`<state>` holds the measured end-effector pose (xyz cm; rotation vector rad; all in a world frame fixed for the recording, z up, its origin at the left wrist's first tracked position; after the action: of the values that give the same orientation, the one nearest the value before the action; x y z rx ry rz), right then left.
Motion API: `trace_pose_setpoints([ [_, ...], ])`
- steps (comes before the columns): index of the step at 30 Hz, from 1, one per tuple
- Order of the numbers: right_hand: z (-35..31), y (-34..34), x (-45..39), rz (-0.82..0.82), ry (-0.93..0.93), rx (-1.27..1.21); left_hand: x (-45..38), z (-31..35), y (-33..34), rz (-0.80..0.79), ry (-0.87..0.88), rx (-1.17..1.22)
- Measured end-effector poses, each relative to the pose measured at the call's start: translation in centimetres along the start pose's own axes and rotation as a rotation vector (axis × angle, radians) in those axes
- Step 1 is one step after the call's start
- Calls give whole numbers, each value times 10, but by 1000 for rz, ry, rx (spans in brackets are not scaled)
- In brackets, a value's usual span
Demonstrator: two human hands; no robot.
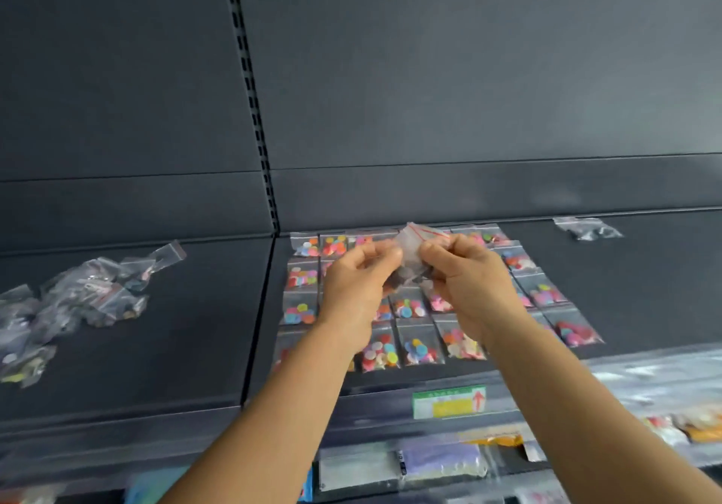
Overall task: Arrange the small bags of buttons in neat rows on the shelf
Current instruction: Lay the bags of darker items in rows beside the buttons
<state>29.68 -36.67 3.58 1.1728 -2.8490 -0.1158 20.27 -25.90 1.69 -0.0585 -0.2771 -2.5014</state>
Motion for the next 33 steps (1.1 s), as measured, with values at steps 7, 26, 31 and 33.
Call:
trace_pose_setpoints([
  [7,-21,-148,-1,99,-49,-14,-31,-20,131,-84,-22,-52],
  [26,-33,-313,-23,91,-18,17,-113,-31,311,-256,53,-250],
  [31,-42,-338,-37,232,-30,130,-136,-30,326,-301,55,-211],
  [33,-39,-347,-40,273,-24,90,-141,-30,332,-336,60,-234],
])
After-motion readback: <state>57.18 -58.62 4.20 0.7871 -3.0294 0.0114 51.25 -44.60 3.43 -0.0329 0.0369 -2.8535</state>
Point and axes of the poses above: each hand's wrist, its own x-axis away from the middle knuckle, its own y-axis out of the palm, z = x × y, the point moved 7 cm from there along -x, towards the middle knuckle, and after that the axes turned 12 degrees about -z, right-handed, at the moved point
